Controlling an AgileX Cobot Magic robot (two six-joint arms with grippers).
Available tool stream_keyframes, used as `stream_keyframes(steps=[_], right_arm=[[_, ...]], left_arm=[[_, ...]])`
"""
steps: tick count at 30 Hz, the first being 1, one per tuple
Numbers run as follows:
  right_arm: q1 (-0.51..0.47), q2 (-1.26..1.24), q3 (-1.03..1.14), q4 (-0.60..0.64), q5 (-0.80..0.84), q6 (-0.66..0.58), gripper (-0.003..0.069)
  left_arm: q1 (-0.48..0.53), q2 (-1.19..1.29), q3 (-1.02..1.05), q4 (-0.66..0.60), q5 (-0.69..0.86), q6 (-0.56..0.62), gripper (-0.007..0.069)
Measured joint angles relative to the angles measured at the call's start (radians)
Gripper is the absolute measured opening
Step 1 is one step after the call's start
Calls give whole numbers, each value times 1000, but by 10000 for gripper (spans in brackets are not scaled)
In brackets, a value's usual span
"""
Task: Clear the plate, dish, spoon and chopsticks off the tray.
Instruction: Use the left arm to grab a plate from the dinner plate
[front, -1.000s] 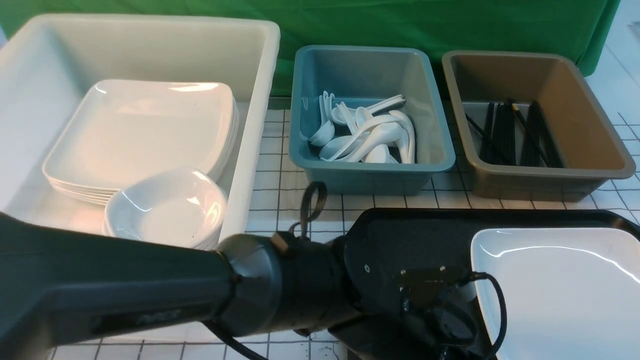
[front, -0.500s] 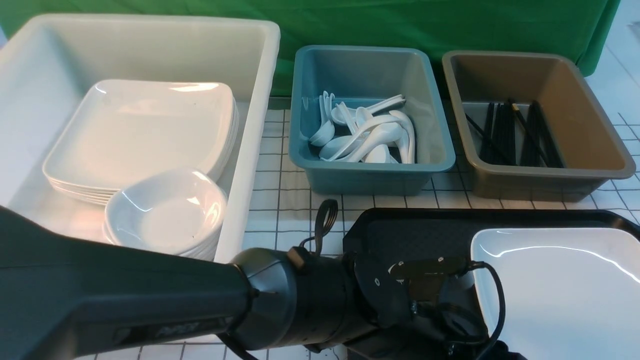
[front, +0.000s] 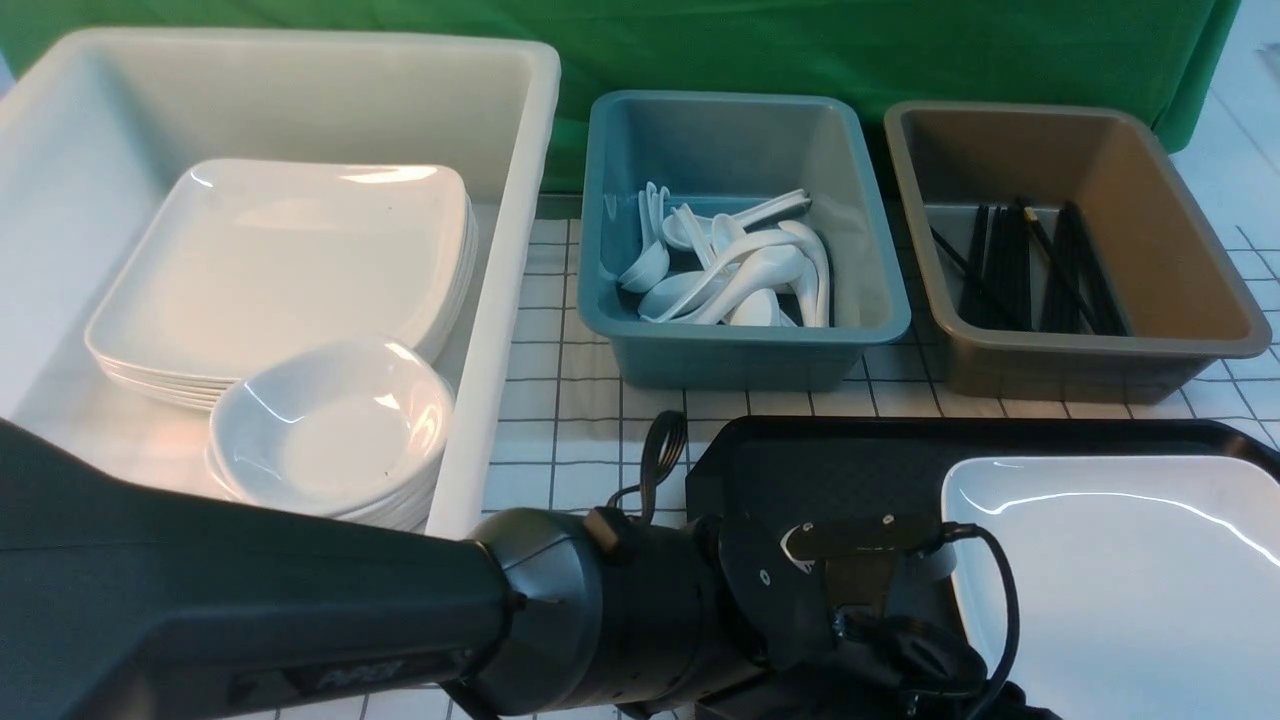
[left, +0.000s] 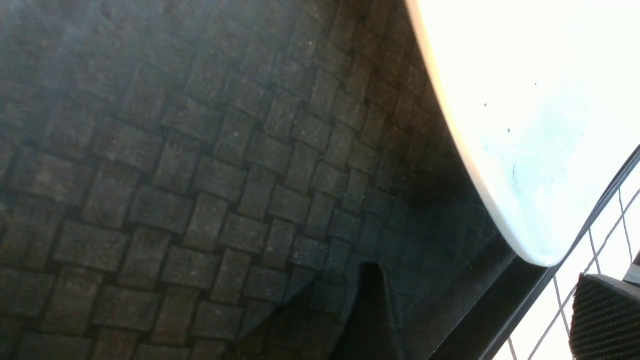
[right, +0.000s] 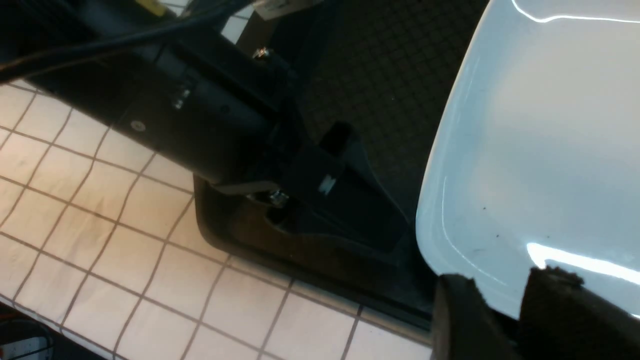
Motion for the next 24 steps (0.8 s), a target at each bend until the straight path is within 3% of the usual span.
stream_keyframes(steps=[5, 9, 12, 18, 24], right_arm=[[0, 0, 3, -1, -25, 0, 240], [0, 0, 3, -1, -51, 0, 240], [0, 0, 3, -1, -70, 0, 240], [0, 0, 3, -1, -87, -8, 240], [0, 0, 3, -1, -89, -33, 240]], left_arm=[[0, 0, 0, -38, 60, 12, 477], [-9, 0, 0, -121, 104, 96, 459], [-18, 0, 0, -283, 186, 273, 403], [-18, 0, 0, -478, 240, 515, 291], [-18, 0, 0, -469, 191, 583, 213]])
